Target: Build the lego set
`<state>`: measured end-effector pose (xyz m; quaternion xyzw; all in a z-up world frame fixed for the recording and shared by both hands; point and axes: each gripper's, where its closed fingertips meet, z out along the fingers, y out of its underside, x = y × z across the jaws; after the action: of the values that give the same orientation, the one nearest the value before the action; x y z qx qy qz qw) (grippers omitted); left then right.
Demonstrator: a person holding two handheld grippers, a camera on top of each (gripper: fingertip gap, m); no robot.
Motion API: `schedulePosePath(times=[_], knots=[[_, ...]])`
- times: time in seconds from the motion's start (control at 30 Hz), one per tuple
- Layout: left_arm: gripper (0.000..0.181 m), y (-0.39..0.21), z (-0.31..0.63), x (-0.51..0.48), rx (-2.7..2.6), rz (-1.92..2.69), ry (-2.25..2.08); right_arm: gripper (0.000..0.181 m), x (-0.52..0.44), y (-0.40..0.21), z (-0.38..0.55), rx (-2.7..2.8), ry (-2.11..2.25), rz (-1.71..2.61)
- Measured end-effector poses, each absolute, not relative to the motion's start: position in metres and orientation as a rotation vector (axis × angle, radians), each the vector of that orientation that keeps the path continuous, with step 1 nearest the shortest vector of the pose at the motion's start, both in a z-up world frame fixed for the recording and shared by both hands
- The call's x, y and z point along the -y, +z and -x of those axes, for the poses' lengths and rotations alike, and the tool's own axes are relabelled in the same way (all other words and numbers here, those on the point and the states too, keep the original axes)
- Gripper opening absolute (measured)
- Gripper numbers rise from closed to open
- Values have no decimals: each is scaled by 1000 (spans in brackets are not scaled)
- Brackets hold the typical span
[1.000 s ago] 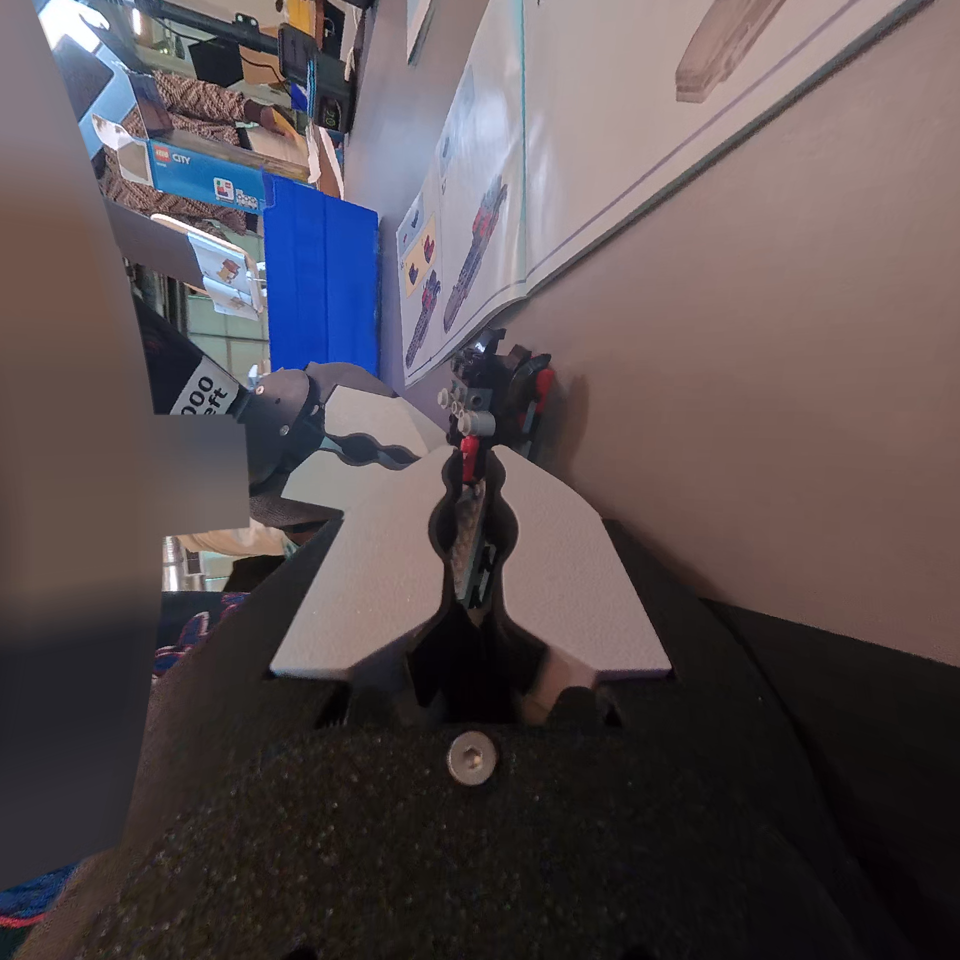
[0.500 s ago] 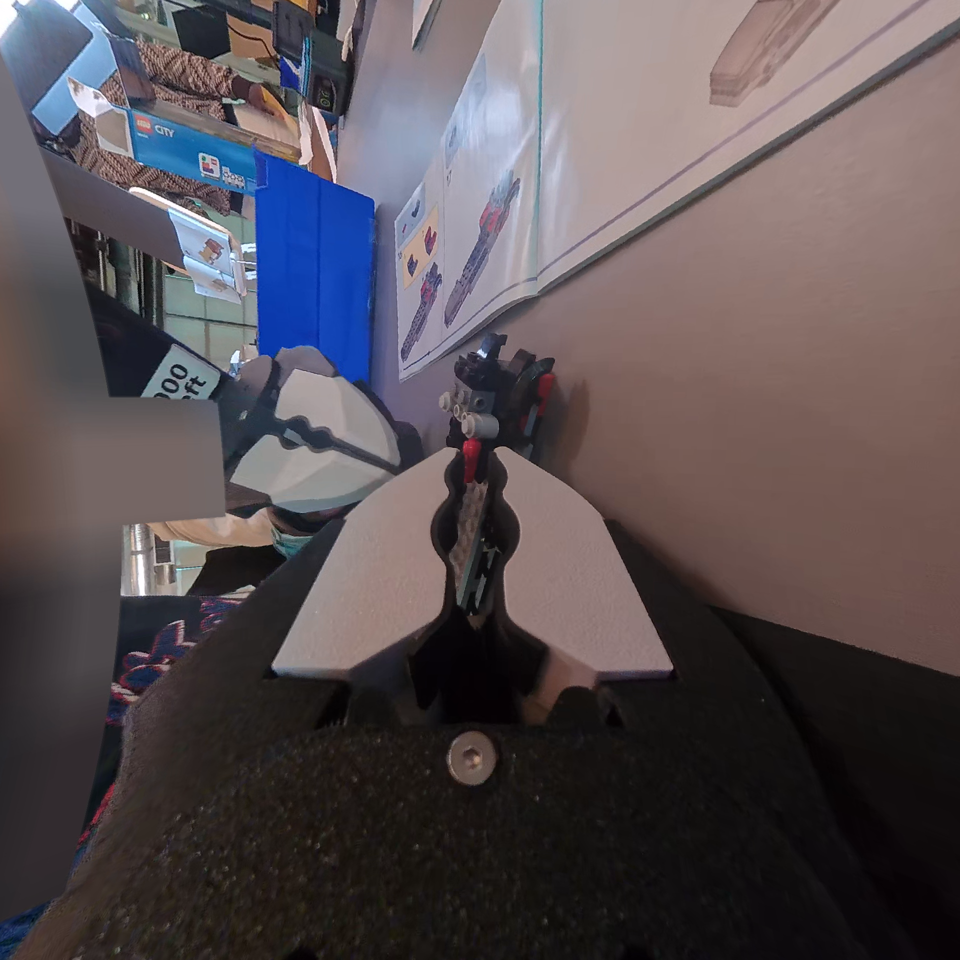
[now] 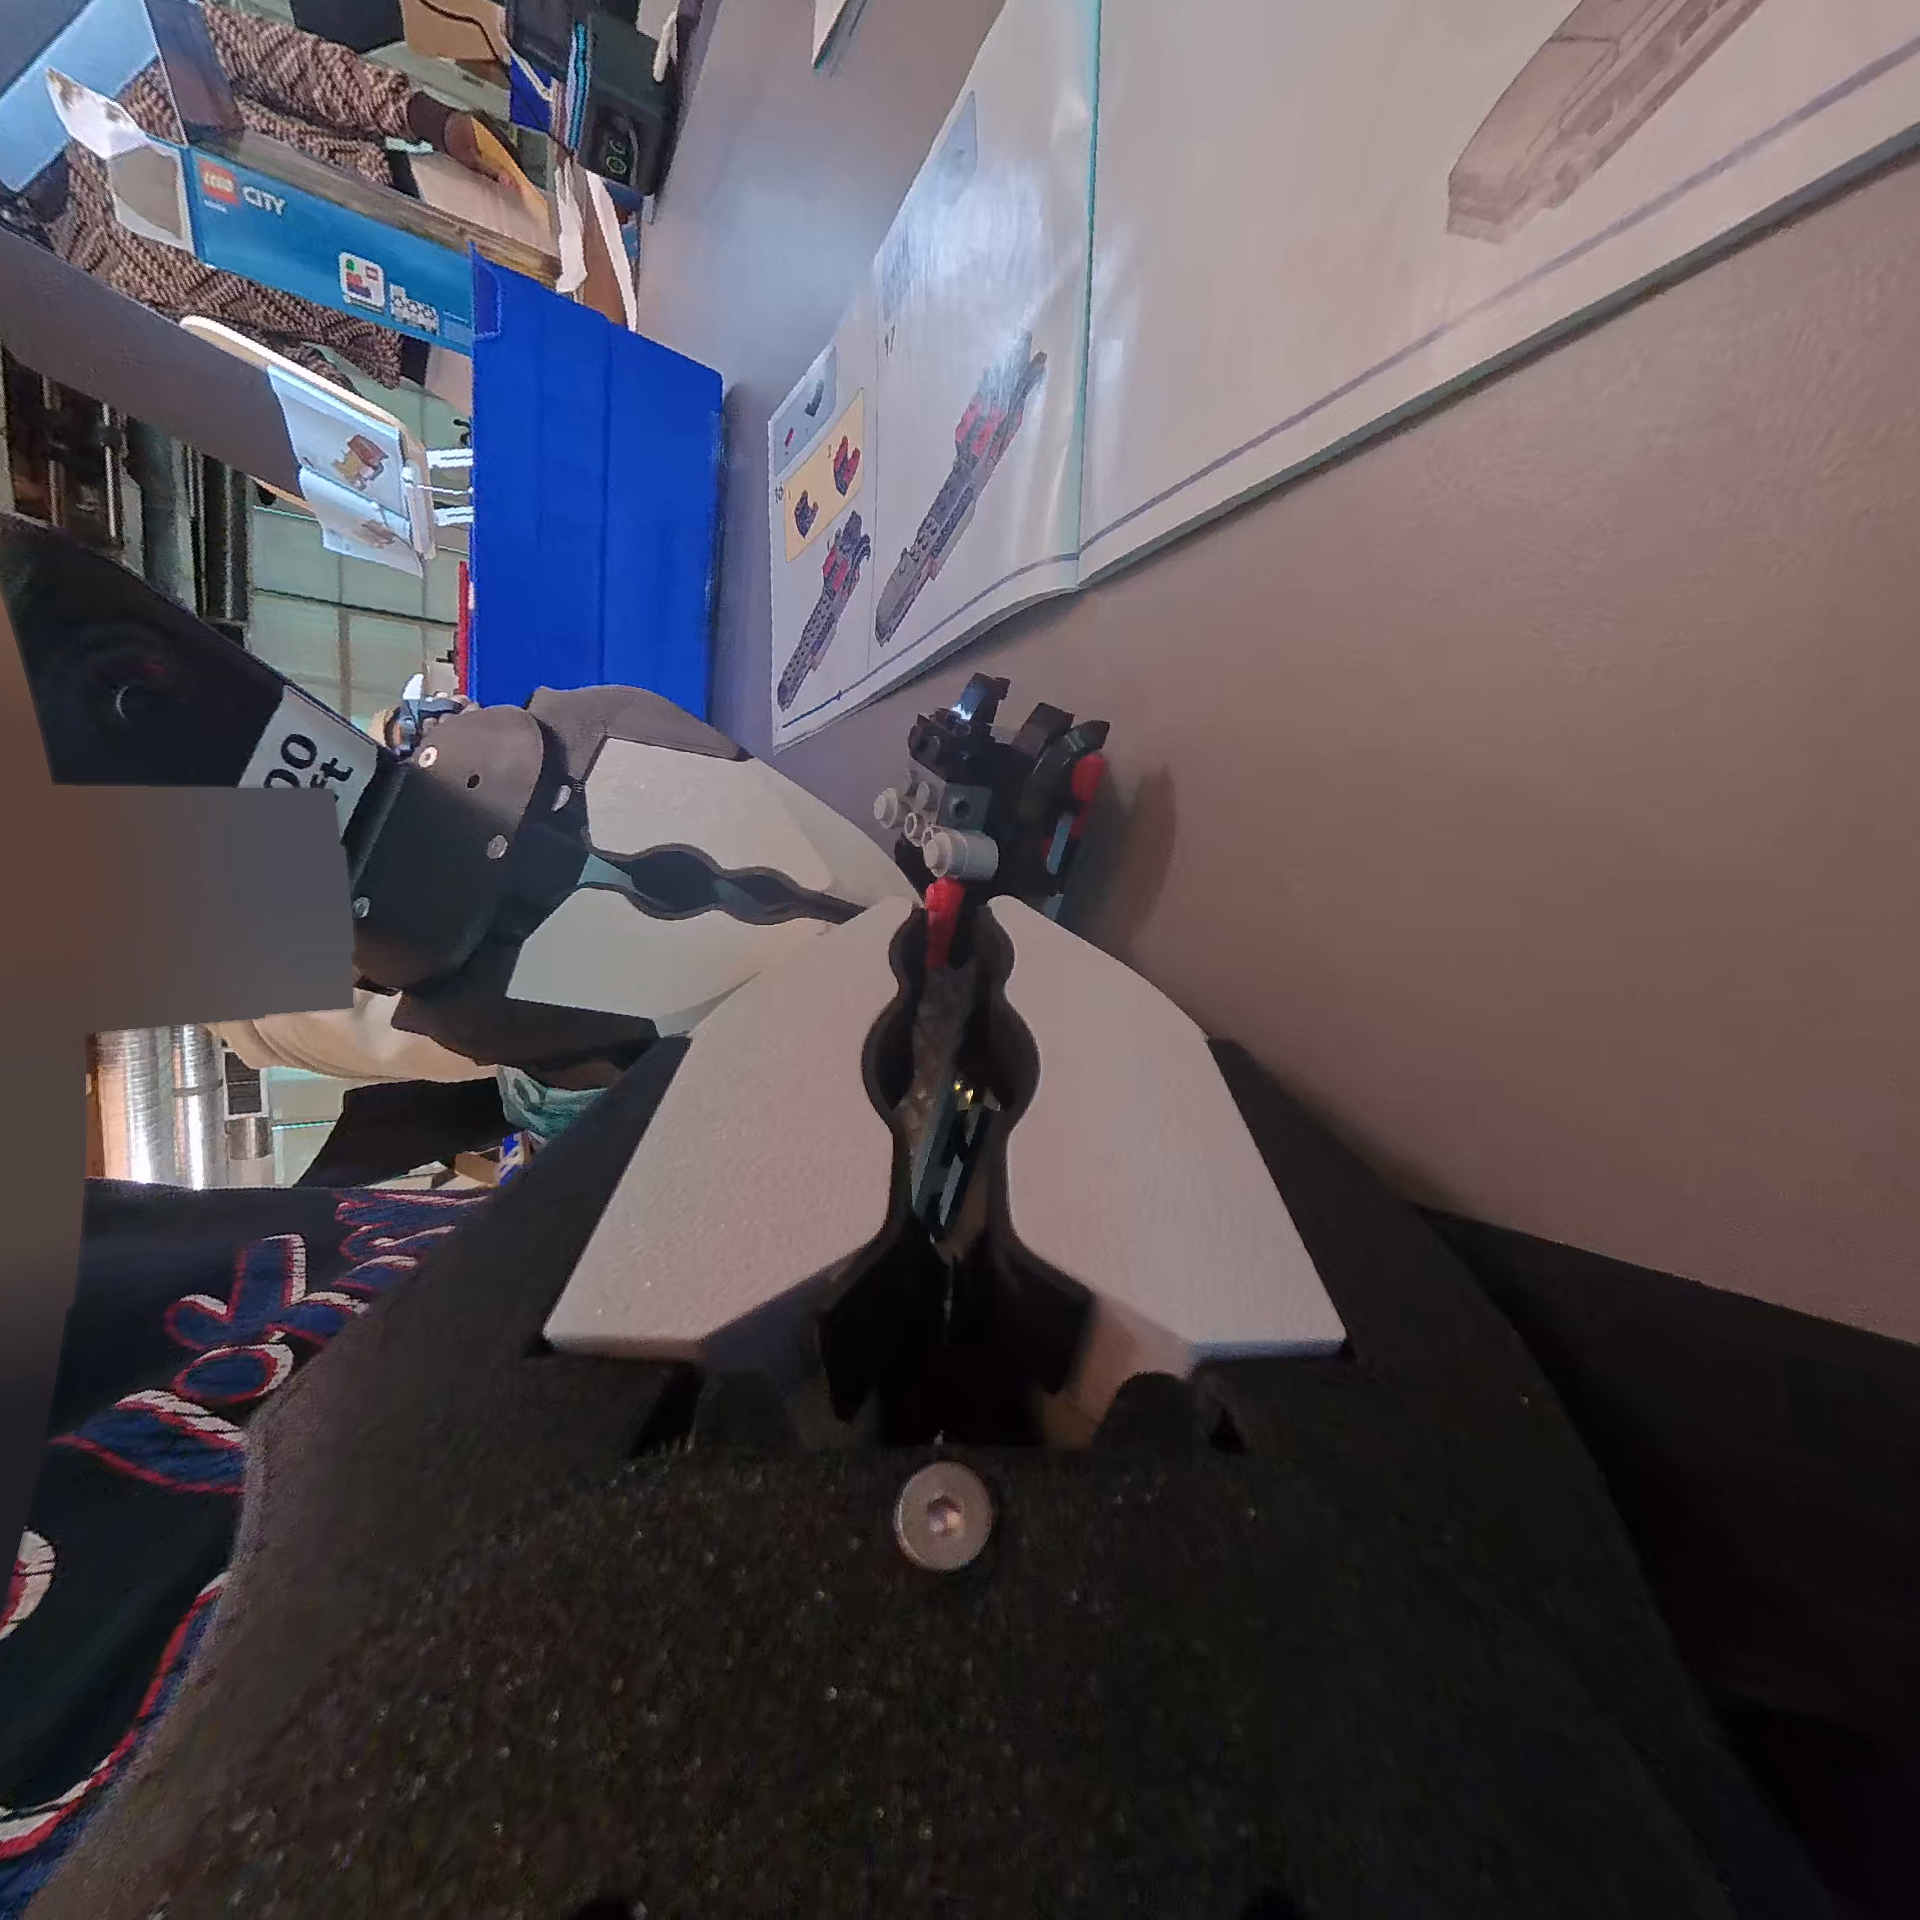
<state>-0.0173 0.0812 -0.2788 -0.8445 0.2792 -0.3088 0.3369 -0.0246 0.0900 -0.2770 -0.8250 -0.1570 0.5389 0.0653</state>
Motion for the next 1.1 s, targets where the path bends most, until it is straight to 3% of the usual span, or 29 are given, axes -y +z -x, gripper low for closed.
schedulePosePath(times=[0.4, 0.6, 0.7, 1.1], knots=[[1, -279, 18, -82, -707, 2208, -839, 5, -94, -276, 18, 541, 1556, 2452], [1, -278, 18, -82, -702, 2209, -851, 4, -95, -248, 23, 1265, 1111, 1846], [1, -279, 18, -82, -704, 2209, -850, 4, -93, -257, 23, 1534, 914, 1749], [1, -279, 18, -82, -705, 2210, -849, 3, -93, -271, 25, 1647, 895, 1675]])
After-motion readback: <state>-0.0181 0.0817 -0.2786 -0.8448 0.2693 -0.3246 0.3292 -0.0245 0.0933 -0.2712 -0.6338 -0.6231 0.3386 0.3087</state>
